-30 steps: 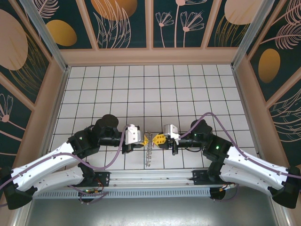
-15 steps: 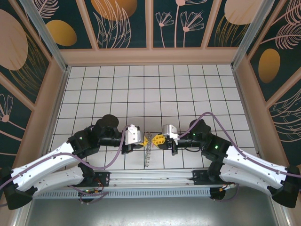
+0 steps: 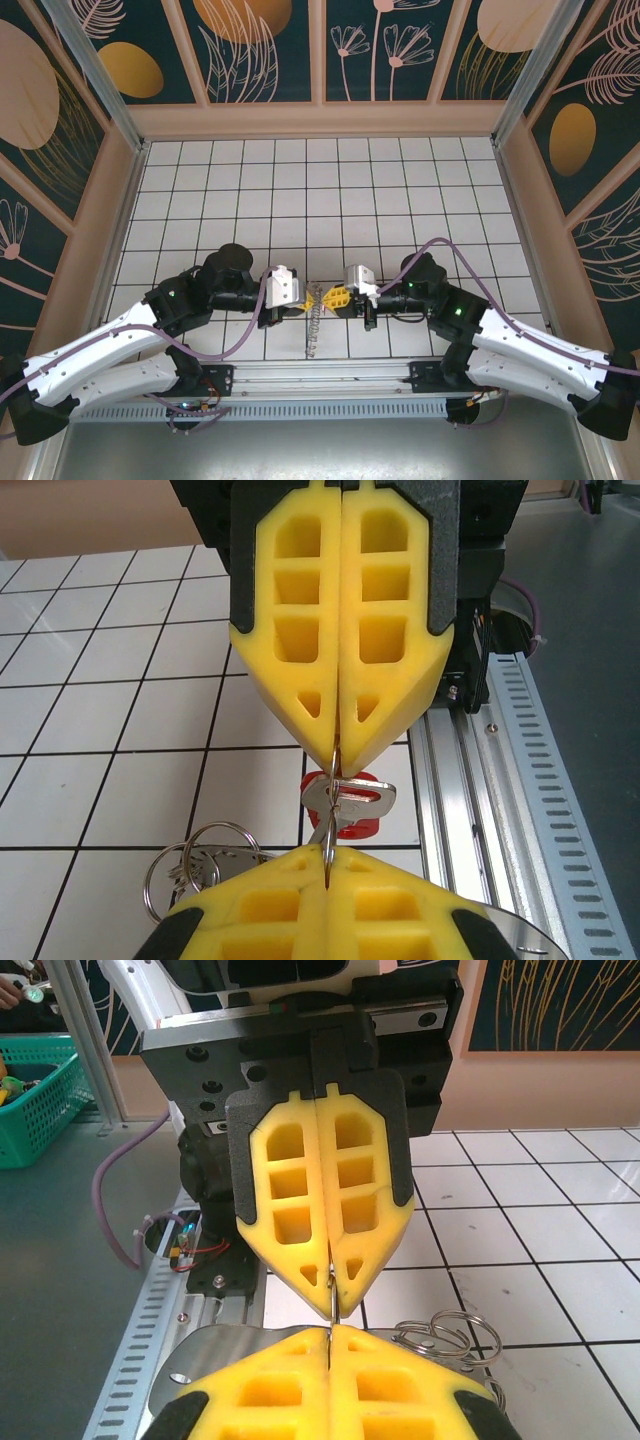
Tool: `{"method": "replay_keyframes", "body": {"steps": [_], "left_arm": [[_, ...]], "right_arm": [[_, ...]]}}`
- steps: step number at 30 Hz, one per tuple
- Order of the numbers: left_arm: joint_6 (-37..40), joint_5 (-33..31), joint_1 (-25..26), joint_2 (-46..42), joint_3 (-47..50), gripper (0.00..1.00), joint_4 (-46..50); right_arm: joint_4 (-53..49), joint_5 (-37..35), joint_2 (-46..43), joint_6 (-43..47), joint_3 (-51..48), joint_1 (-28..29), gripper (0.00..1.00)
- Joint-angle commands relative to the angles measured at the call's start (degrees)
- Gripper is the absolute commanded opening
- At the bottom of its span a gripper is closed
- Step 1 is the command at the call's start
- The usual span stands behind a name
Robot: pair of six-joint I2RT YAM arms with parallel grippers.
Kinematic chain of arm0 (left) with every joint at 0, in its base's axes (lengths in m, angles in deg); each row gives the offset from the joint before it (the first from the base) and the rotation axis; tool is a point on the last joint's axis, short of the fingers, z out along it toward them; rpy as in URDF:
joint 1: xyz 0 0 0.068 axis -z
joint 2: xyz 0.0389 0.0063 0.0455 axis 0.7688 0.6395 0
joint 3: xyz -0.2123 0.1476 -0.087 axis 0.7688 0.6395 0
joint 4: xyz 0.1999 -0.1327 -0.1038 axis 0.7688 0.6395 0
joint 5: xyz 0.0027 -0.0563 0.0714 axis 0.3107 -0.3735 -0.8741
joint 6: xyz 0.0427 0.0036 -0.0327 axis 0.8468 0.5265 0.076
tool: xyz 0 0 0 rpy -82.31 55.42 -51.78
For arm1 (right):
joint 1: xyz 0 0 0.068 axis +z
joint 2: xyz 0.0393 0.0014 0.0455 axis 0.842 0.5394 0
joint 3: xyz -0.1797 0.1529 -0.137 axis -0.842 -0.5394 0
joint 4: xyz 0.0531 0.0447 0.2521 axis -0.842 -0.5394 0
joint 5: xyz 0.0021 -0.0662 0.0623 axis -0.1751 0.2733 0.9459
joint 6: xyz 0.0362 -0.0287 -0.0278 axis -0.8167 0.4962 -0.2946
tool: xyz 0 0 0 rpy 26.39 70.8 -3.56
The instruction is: Put the keys on the keyring
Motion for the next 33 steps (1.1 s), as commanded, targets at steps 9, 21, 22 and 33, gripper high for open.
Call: {"method": "replay_keyframes", "body": {"steps": [9, 21, 22, 33], "left_arm": [[0.3, 1.5, 0.3, -0.7, -2.1, 0.00, -5.0], [0.3, 1.4, 0.2, -0.6, -2.1, 0.00, -5.1], [0.3, 1.5, 0.2, -0.6, -2.1, 0.00, -5.1], [0.3, 1.4, 0.3, -0.7, -2.1, 0.00, -5.3]], "right_arm": [[1.2, 2.6, 1.5, -0.2, 1.1, -0.2, 0.00], [1.6, 3.3, 2.3, -0.2, 1.1, -0.4, 0.00], [1.6, 3.5, 2.4, -0.1, 1.1, -0.4, 0.00], [1.7, 3.7, 2.9, -0.1, 1.1, -0.3, 0.00]]}}
